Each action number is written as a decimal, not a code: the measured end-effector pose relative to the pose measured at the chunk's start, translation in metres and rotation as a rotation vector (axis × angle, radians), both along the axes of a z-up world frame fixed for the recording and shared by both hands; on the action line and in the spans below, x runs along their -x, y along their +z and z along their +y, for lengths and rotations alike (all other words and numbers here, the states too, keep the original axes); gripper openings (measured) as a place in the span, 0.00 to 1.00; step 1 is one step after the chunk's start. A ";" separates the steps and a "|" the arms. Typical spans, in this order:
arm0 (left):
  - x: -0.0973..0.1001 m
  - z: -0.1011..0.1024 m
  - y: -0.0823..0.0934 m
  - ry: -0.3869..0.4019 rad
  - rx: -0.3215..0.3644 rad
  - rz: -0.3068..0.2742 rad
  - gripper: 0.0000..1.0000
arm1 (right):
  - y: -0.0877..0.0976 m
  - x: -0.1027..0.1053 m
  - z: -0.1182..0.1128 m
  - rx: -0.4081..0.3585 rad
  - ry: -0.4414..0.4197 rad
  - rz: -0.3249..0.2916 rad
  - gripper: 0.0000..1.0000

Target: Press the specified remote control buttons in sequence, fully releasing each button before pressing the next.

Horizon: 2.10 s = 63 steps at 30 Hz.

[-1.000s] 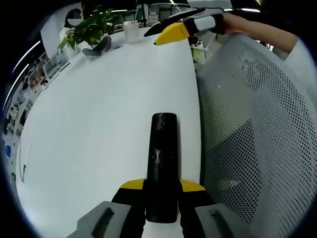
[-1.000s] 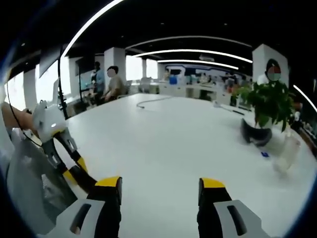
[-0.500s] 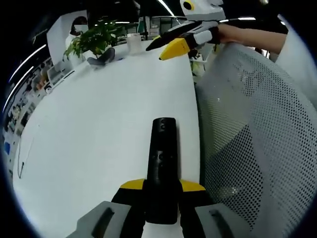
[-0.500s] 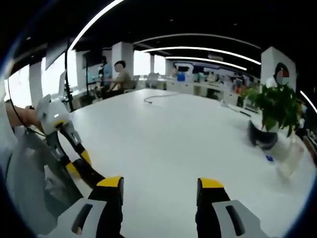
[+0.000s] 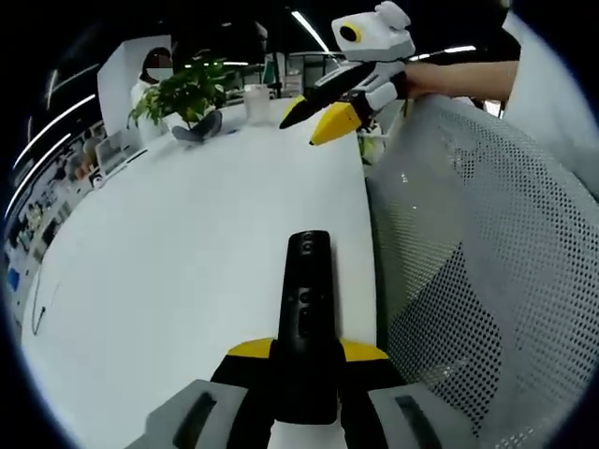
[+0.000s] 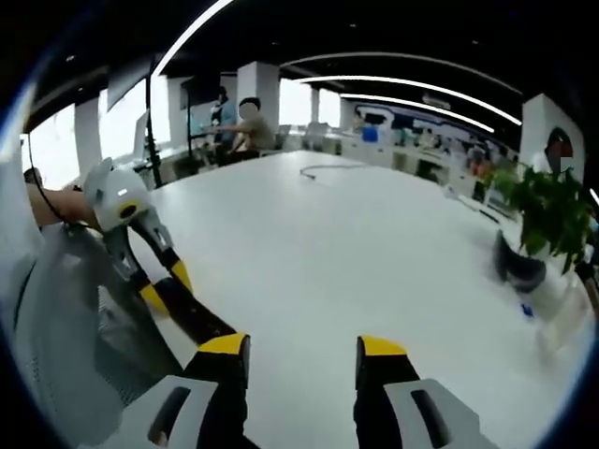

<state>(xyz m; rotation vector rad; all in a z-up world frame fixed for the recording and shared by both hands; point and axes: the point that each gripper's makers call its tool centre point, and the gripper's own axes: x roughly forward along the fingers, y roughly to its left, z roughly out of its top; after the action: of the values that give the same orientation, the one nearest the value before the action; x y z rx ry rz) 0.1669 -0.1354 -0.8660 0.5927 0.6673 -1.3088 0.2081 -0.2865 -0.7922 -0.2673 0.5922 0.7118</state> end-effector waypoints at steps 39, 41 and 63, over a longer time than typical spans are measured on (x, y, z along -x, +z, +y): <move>0.010 -0.007 0.002 -0.105 0.089 0.011 0.24 | -0.030 0.065 0.056 0.024 0.432 0.273 0.04; 0.010 -0.007 0.002 -0.105 0.089 0.009 0.24 | -0.033 0.072 0.062 0.012 0.471 0.324 0.00; 0.009 -0.008 0.001 -0.079 0.088 0.029 0.24 | -0.067 0.051 0.076 0.359 0.666 0.276 0.00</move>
<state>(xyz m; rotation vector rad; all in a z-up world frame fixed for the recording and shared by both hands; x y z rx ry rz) 0.1580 -0.1429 -0.8654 0.5337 0.6111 -1.4154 0.1566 -0.2103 -0.8593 -0.7270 0.9085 1.2969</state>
